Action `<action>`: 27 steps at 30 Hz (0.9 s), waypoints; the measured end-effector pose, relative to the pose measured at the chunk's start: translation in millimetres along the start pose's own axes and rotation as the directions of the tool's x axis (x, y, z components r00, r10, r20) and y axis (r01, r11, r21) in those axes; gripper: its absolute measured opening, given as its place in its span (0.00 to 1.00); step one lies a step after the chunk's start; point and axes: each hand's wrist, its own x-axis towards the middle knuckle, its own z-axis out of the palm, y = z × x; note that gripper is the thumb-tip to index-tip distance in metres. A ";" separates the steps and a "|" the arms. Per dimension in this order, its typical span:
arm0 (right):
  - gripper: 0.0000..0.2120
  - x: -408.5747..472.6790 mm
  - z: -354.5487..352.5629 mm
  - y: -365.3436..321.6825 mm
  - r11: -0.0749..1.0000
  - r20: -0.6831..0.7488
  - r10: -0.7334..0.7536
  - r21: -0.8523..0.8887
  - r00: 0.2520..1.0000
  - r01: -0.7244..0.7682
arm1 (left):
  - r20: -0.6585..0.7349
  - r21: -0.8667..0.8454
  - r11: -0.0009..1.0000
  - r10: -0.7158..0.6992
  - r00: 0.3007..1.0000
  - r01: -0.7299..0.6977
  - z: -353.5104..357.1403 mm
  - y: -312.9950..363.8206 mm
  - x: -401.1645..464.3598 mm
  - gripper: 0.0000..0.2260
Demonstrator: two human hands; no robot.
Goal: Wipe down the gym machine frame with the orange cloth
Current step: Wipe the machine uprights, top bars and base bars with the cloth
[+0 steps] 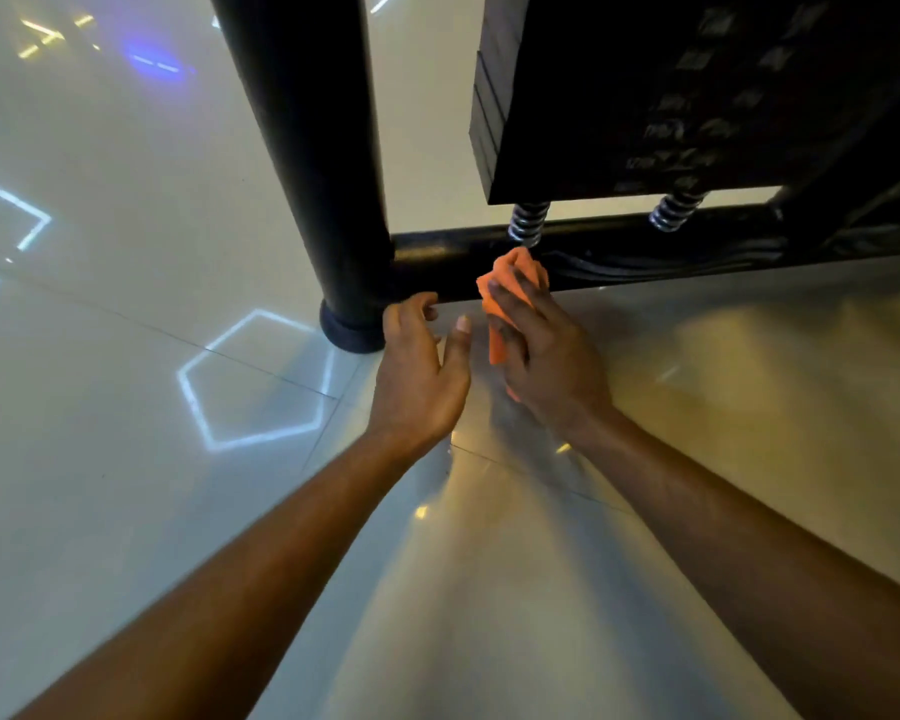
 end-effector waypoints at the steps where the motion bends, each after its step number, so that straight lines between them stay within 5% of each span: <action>1: 0.23 -5.8 -3.9 7.5 0.999 -0.017 0.030 -0.013 0.999 -0.030 | 0.008 0.005 0.999 0.038 0.999 -0.038 2.5 4.7 3.9 0.21; 7: 0.23 -2.9 -39.0 45.6 0.966 -0.189 0.229 -0.074 0.955 -0.246 | 0.020 0.166 0.962 0.214 0.977 -0.214 15.0 19.9 47.1 0.16; 12: 0.29 30.3 -1.6 45.6 0.962 -0.085 0.121 -0.235 0.989 -0.138 | 0.134 0.521 0.761 0.374 0.918 -0.387 23.9 21.4 101.5 0.17; 17: 0.29 25.3 -1.8 87.5 0.939 -0.150 0.044 -0.330 0.988 -0.092 | 0.200 0.535 0.762 0.306 0.931 -0.365 33.2 8.3 121.1 0.21; 22: 0.28 41.5 20.7 56.8 0.915 -0.282 0.297 -0.189 0.912 -0.356 | 0.206 0.534 0.751 0.330 0.921 -0.389 32.7 5.4 120.0 0.24; 27: 0.30 38.8 25.4 69.8 0.947 -0.212 0.066 -0.294 0.975 -0.128 | 0.191 0.490 0.784 0.330 0.924 -0.381 31.3 5.2 118.5 0.22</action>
